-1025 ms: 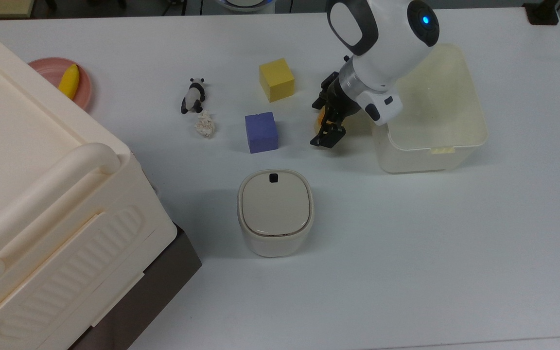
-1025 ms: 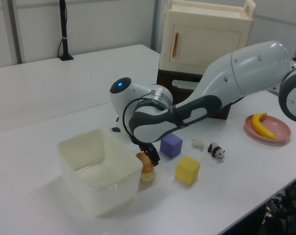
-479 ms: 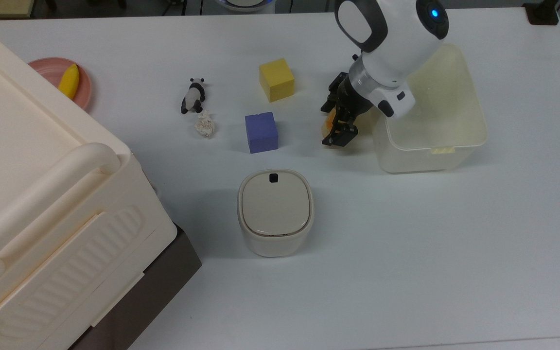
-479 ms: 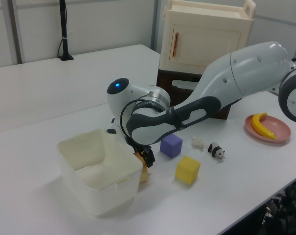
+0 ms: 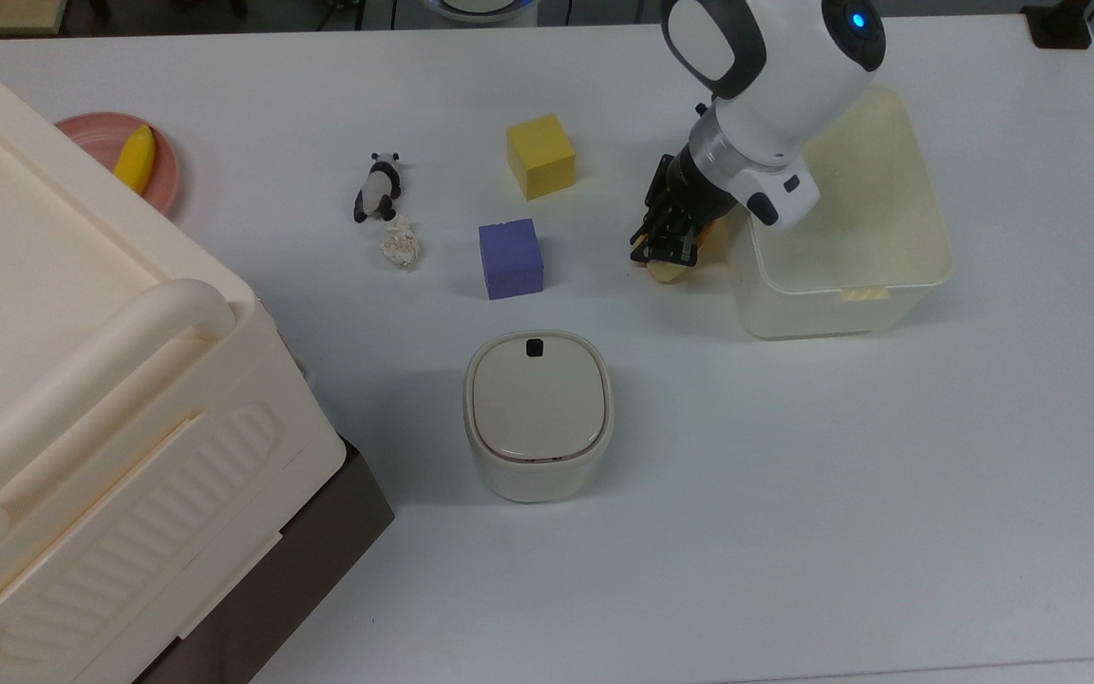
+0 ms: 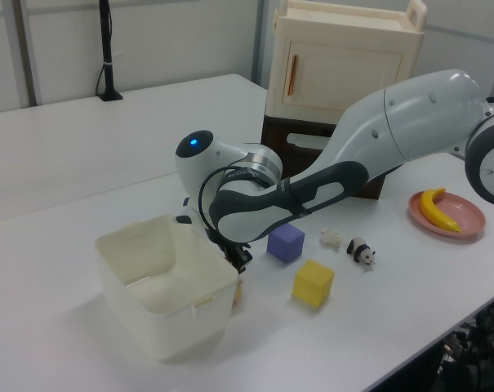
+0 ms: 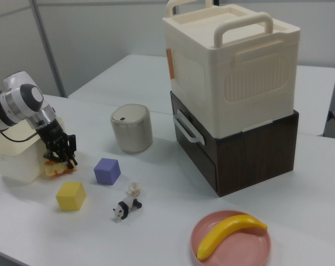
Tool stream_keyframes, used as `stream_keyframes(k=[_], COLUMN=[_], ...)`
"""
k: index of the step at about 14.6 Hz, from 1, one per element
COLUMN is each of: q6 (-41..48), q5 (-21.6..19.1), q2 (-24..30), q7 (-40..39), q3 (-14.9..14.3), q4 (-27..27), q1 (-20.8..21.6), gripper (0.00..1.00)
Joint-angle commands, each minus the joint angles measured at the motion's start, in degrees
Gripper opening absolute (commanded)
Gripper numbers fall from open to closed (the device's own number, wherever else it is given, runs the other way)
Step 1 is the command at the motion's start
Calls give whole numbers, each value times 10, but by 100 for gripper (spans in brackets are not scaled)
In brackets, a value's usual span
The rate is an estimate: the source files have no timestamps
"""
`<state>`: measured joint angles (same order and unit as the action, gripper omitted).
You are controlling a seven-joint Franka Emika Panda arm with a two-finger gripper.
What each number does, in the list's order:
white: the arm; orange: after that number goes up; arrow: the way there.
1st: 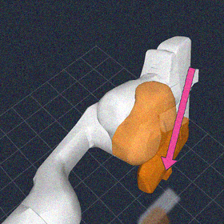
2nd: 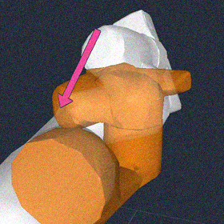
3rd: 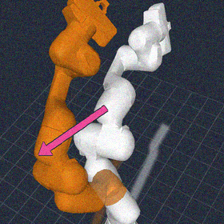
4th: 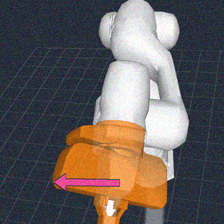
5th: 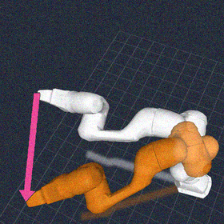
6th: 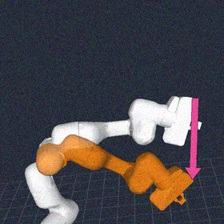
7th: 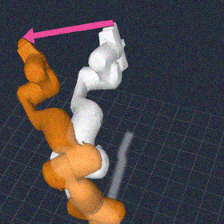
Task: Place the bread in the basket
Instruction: 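Lift the bread slice and carry it over the cream basket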
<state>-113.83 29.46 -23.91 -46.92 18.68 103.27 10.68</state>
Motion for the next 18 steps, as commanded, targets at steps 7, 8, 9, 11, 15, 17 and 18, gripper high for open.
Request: stream_keyframes(k=[7, 8, 9, 11, 15, 17, 18], q6=[63, 80, 97, 140, 190, 207, 208], q5=[-4, -20, -39, -65, -91, -92, -105], q2=[39, 43, 54, 77, 117, 119, 118], q7=[-15, -26, -37, -32, 131, 221, 291], q3=[-2, -2, -3, -4, 0, 3, 3], q4=[-56, -75, -97, -130, -152, -151, -151], q1=[-84, -101, -117, -130, -120, -96, -80], gripper=[0, 0, 0, 0, 0, 0, 0])
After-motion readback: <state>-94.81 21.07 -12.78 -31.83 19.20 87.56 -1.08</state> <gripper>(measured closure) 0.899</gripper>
